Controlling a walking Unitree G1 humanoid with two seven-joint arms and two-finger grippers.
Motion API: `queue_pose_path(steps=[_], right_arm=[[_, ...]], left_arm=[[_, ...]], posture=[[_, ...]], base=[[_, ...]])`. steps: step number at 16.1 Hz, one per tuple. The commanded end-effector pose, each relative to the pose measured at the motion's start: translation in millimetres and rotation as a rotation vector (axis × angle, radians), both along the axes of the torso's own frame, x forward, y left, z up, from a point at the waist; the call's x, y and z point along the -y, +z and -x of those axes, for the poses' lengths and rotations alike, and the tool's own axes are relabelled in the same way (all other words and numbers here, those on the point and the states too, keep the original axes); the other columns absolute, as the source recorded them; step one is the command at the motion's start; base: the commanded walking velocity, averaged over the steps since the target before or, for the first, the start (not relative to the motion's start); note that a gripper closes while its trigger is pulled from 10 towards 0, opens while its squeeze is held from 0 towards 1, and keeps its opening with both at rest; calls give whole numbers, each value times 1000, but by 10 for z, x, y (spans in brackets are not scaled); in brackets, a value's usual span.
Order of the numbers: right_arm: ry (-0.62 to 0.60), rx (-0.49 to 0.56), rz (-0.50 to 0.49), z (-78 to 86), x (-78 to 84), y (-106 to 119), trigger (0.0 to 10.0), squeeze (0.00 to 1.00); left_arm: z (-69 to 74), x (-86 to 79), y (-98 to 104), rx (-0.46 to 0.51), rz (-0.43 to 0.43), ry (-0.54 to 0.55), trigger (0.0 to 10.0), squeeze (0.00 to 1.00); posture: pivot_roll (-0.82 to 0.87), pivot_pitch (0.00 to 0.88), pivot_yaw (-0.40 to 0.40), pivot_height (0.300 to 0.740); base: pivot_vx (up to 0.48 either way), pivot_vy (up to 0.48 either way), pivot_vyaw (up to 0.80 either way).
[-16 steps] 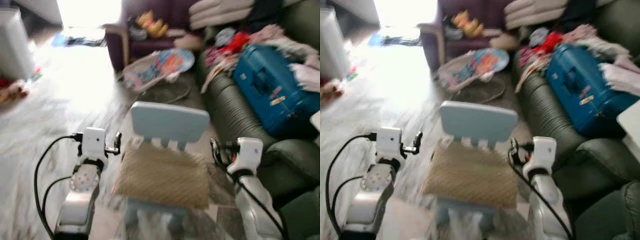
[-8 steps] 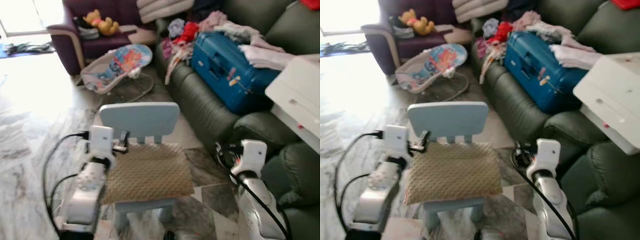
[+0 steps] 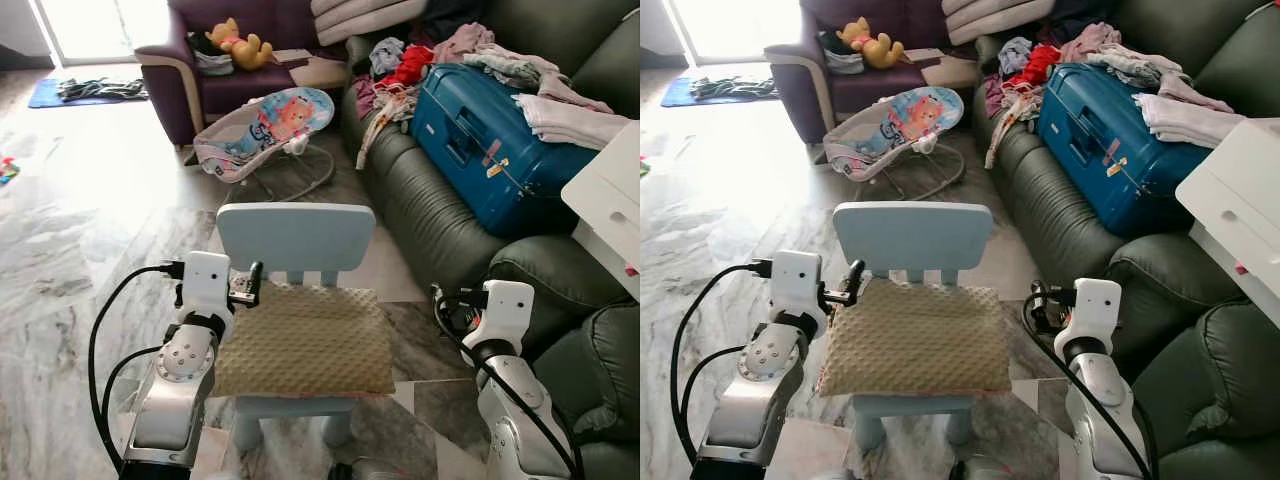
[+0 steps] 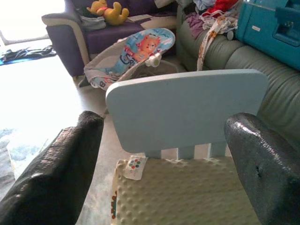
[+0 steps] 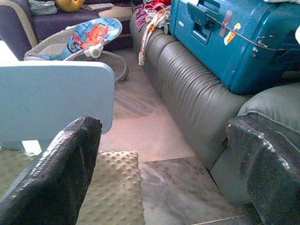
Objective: Move the pillow to the sofa
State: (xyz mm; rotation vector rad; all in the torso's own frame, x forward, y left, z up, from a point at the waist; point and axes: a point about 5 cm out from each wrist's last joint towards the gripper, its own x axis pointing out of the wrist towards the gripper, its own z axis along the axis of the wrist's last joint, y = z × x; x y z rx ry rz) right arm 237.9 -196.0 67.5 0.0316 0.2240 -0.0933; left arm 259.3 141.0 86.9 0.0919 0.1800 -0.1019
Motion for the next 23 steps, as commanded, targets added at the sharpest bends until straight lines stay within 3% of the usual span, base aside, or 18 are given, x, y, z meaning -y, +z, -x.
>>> queue_pose_path(steps=[1, 3, 15, 23], right_arm=[[-10, 7, 1, -7, 25, 30, 10000, 0], [-5, 9, 6, -9, 21, 33, 10000, 0], [11, 19, 15, -17, 6, 49, 10000, 0], [21, 28, 9, -35, -5, 61, 10000, 0]], left_arm=[[-2, 4, 29, 8, -4, -14, 10000, 0], [0, 7, 32, 8, 2, -19, 10000, 0], [-8, -60, 22, 19, -55, 38, 10000, 0], [-19, -101, 18, 29, -97, 58, 10000, 0]], posture=[[-9, 0, -52, 740], [-10, 0, -52, 740], [-10, 0, -54, 740], [-16, 0, -51, 647]], base=[[0, 0, -538], [0, 0, -669], [0, 0, 0], [0, 0, 0]])
